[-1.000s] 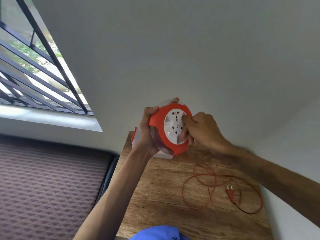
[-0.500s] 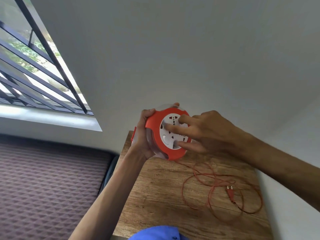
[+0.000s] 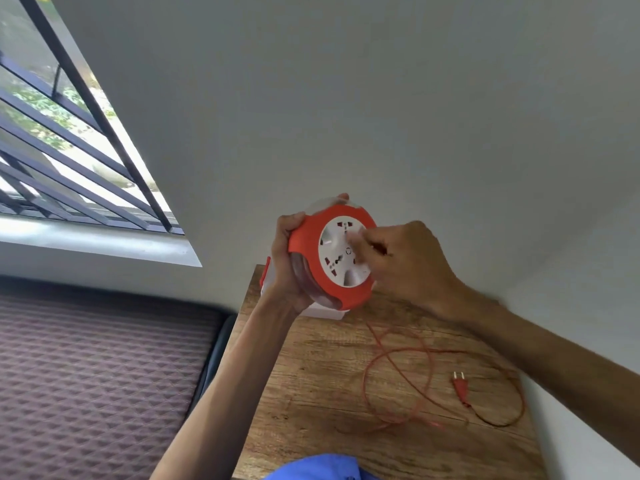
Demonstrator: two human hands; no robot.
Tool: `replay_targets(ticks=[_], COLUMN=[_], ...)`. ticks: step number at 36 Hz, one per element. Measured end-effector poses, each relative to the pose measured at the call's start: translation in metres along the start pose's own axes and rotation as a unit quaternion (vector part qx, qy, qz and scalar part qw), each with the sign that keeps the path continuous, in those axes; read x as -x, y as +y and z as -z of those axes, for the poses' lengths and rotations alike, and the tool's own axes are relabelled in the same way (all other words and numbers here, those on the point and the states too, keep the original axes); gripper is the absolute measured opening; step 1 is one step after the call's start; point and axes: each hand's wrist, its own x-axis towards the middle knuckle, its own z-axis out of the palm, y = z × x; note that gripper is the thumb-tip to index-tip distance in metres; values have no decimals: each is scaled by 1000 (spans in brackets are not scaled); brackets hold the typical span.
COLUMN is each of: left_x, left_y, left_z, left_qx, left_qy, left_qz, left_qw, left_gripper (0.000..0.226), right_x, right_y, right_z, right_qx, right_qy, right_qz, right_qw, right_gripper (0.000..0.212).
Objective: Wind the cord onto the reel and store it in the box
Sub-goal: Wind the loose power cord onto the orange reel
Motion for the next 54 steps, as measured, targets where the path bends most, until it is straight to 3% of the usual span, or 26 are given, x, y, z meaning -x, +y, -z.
replay_targets(ticks=[2, 3, 5, 10, 16, 18, 20, 21, 22, 24, 25, 27, 28, 30, 32, 34, 36, 39, 42, 46, 48, 51, 54], left_x=[0, 0, 3, 6, 4, 4, 3, 3, 3, 5, 8, 12, 14, 14, 12, 12, 14, 16, 16, 17, 17, 15, 14], left_y=[1, 1, 1, -3, -8, -8, -8, -8, -8, -12, -15, -20, -22, -22, -20, -16, -13, -11, -10, -13, -15, -18, -18], left_z=[4, 5, 6, 10, 0, -2, -5, -7, -10, -10, -8, -4, -2, 0, 2, 2, 2, 4, 4, 4, 1, -7, -11], left_qx=[2, 0, 3, 30, 14, 8, 4, -2, -14, -37, -42, -43, -37, -17, 4, 21, 24, 6, -3, -6, -20, -24, -22], left_qy=[-21, -30, -45, -46, -50, -46, -35, -17, 5, 52, 72, 92, 95, 87, 67, 49, 28, 18, 22, 17, 22, 41, 69], left_qz=[15, 21, 34, 58, 53, 40, 24, 13, 1, -15, -17, -15, -14, -13, -2, 16, 34, 44, 48, 48, 40, 27, 12], left_qw=[1000, 999, 998, 997, 997, 998, 999, 1000, 1000, 998, 996, 995, 995, 996, 998, 998, 999, 999, 999, 999, 999, 999, 997], left_gripper=[99, 96, 92, 93, 100, 102, 98, 94, 90, 85, 84, 82, 82, 84, 90, 91, 89, 84, 93, 94, 91, 88, 86], right_x=[0, 0, -1, -5, -3, 0, -1, -2, -3, 0, 4, 13, 16, 22, 27, 29, 29, 24, 20, 15, 17, 14, 5], right_y=[0, 3, 7, 10, 8, 4, 0, 0, 1, 5, 7, 7, 6, 4, 7, 11, 18, 19, 21, 29, 26, 9, 9], right_z=[10, 13, 18, 24, 10, 2, -5, -8, -9, -11, -12, -16, -18, -21, -19, -11, -7, 3, 3, 3, -4, -17, -21], right_qx=[141, 180, 196, 225, 268, 240, 164, 93, -8, -211, -259, -277, -265, -161, 40, 176, 217, 203, 229, 245, 214, 105, -81], right_qy=[7, -15, -54, -82, -33, 26, 54, 28, -9, -70, -96, -130, -132, -95, -12, 16, -23, -67, -90, -44, -2, 62, -5], right_qz=[184, 251, 311, 327, 320, 219, 18, -82, -173, -316, -353, -366, -348, -242, -26, 197, 312, 334, 340, 368, 321, 54, -207], right_qw=[973, 951, 928, 914, 908, 945, 985, 992, 985, 922, 894, 879, 890, 952, 999, 964, 925, 918, 908, 896, 923, 991, 975], right_gripper=[29, 33, 42, 58, 62, 65, 71, 75, 78, 78, 76, 70, 66, 57, 38, 20, 29, 41, 49, 59, 56, 62, 73])
